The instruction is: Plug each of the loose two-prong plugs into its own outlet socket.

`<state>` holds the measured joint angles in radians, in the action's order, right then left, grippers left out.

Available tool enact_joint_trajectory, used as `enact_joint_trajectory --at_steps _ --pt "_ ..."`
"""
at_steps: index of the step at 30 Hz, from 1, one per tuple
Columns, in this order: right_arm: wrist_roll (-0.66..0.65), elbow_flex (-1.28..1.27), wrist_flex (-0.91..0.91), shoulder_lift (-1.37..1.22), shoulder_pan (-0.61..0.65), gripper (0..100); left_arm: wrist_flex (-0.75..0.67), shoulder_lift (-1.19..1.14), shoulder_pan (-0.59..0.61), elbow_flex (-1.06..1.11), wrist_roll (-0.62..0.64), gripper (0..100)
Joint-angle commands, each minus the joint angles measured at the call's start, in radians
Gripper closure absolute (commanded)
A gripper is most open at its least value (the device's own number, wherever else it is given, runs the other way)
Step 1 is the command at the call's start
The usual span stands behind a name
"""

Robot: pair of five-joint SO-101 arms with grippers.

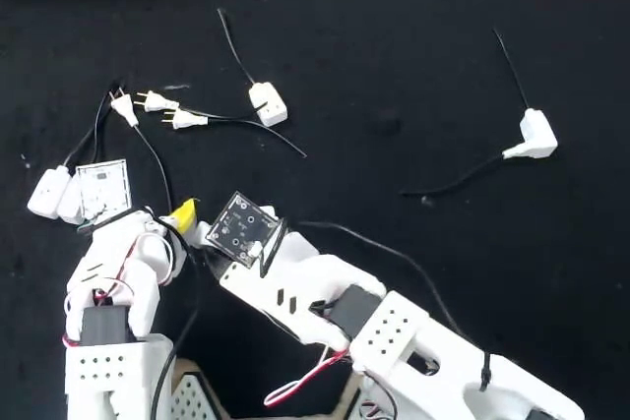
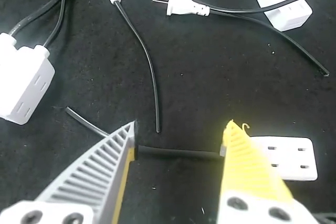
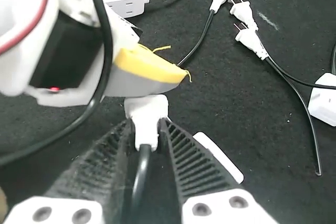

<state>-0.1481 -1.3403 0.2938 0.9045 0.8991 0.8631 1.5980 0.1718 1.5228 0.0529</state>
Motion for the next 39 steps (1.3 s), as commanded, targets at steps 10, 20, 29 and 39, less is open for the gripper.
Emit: enact_joint_trajectory --at_steps 10,20,29,39 --pt "0.003 0.045 0.103 0.038 -0.061 98.8 -0.031 0.012 -0.088 0.008 -0.005 73" --pt "-0.018 0.038 0.18 0.044 -0.109 98.8 -0.026 0.005 -0.088 0.013 -0.005 73" --pt "-0.153 0.197 0.516 0.038 -0.292 98.8 -0.025 0.009 -0.094 0.012 -0.008 73" --pt "-0.155 0.165 0.598 0.038 -0.178 98.8 -0.021 0.005 -0.094 0.013 -0.011 73"
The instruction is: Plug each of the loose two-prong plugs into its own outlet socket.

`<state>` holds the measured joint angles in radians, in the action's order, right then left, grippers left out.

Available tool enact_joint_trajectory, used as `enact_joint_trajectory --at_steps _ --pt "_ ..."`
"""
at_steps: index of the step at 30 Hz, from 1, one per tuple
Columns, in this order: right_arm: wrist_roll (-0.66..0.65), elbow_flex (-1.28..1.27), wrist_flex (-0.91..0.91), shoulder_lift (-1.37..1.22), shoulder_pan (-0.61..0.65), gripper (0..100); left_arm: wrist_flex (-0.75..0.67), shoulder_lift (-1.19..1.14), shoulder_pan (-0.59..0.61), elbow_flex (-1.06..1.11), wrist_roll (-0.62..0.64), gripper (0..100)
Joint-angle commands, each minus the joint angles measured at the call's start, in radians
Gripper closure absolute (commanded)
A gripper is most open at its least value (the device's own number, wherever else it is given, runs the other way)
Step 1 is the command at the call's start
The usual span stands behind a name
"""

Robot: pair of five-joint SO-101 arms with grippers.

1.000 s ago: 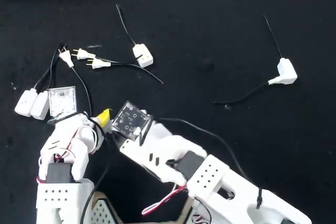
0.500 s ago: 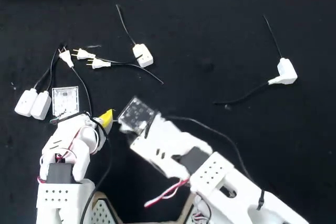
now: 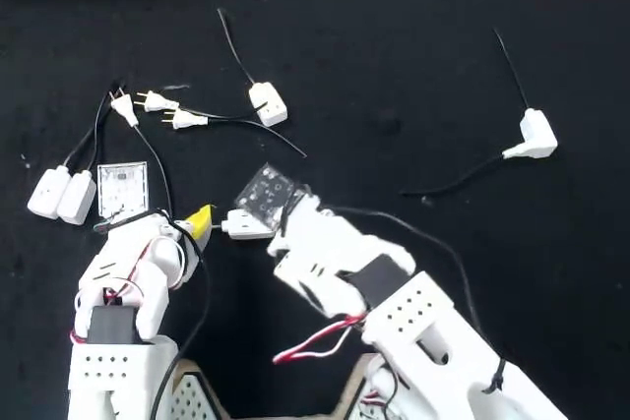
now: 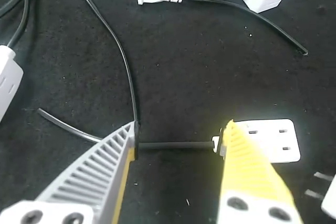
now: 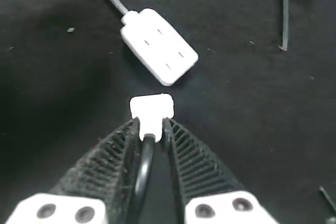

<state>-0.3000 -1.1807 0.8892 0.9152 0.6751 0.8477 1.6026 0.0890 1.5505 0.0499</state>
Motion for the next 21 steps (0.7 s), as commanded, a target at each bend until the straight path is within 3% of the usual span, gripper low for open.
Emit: enact_joint_trajectory --at_steps 1,10,17,21 --pt "-0.002 0.008 0.0 0.027 0.058 98.8 -0.006 0.0 -0.013 -0.013 -0.008 73" --pt "0.072 0.047 -0.129 0.027 0.218 98.8 -0.014 0.0 -0.088 0.016 -0.009 73" --pt "0.137 -0.016 -0.264 0.027 0.213 98.8 -0.015 0.003 -0.147 0.035 -0.04 73" --pt "0.15 -0.01 -0.265 0.035 0.146 98.8 -0.015 0.006 -0.143 0.035 -0.04 73"
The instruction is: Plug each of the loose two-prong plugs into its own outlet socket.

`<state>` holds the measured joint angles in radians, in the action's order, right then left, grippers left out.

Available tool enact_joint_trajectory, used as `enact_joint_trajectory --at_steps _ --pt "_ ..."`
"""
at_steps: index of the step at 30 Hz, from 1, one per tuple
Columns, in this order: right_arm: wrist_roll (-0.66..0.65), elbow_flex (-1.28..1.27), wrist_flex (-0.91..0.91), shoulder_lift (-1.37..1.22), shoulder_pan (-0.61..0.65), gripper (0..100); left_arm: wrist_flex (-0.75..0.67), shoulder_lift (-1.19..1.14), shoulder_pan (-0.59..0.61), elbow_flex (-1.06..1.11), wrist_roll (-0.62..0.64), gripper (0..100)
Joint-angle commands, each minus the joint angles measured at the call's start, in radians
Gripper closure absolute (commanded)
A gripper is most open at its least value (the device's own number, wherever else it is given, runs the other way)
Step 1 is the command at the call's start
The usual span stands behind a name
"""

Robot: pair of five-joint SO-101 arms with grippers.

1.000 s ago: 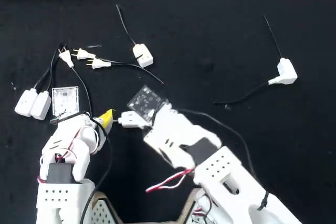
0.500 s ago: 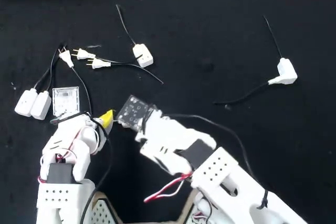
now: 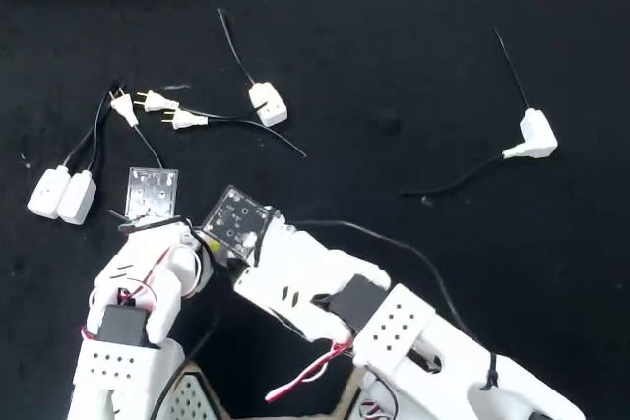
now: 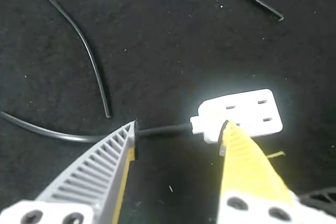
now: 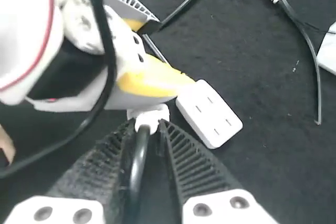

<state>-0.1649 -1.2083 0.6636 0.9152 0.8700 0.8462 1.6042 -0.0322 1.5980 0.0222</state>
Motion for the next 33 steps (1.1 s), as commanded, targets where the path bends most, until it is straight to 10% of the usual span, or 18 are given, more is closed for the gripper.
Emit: enact_joint_trajectory --at_steps 1,20,33 --pt "0.015 0.018 -0.049 0.033 -0.057 98.8 -0.014 0.005 -0.022 -0.013 -0.012 73" --pt "-0.117 -0.082 0.072 0.03 -0.269 98.7 -0.014 0.008 -0.019 -0.013 -0.015 73" --pt "-0.295 -0.004 0.293 0.027 -0.157 81.5 -0.014 0.008 -0.019 -0.012 -0.015 73"
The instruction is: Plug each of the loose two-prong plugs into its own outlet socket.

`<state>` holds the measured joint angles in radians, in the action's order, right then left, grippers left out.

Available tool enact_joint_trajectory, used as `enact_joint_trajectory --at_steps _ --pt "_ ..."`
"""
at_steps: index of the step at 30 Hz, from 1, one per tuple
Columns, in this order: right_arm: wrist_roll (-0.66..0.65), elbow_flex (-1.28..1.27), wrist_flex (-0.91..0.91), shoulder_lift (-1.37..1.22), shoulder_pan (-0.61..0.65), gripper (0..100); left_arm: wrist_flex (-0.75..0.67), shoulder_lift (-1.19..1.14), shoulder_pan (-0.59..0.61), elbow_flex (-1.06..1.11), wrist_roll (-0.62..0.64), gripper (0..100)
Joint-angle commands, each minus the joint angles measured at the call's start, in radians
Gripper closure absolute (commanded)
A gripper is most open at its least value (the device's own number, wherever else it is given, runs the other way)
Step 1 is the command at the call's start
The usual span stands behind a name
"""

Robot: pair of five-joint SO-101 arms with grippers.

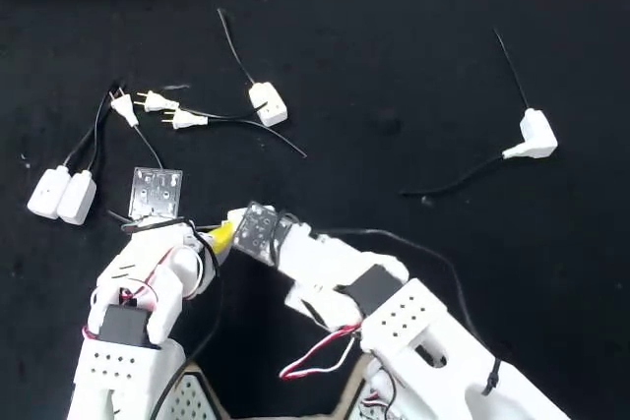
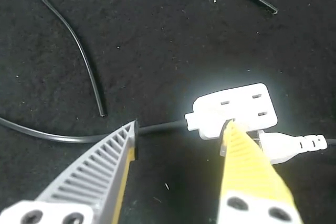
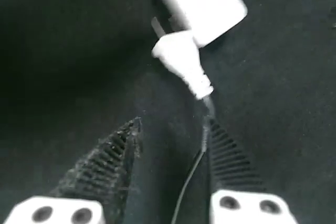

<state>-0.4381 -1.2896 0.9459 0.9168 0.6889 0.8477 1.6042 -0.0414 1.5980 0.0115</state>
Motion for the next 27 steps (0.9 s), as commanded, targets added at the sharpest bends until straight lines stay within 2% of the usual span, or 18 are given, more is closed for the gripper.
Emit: enact_joint_trajectory --at_steps 1,7,15,21,27 --pt "-0.008 0.082 -0.008 0.025 0.028 82.0 -0.015 0.008 -0.01 -0.012 -0.005 73" --pt "0.002 0.145 -0.064 -0.053 0.049 82.5 -0.015 0.008 -0.01 -0.012 -0.005 73" --pt "-0.041 0.427 -0.026 -0.4 0.046 82.5 -0.015 0.008 -0.01 -0.012 -0.005 73" --pt "-0.16 0.598 0.086 -0.67 0.046 82.5 -0.015 0.008 -0.01 -0.012 -0.005 73" --pt "-0.221 0.679 0.098 -0.783 0.035 82.5 -0.014 0.008 -0.01 -0.012 -0.005 73"
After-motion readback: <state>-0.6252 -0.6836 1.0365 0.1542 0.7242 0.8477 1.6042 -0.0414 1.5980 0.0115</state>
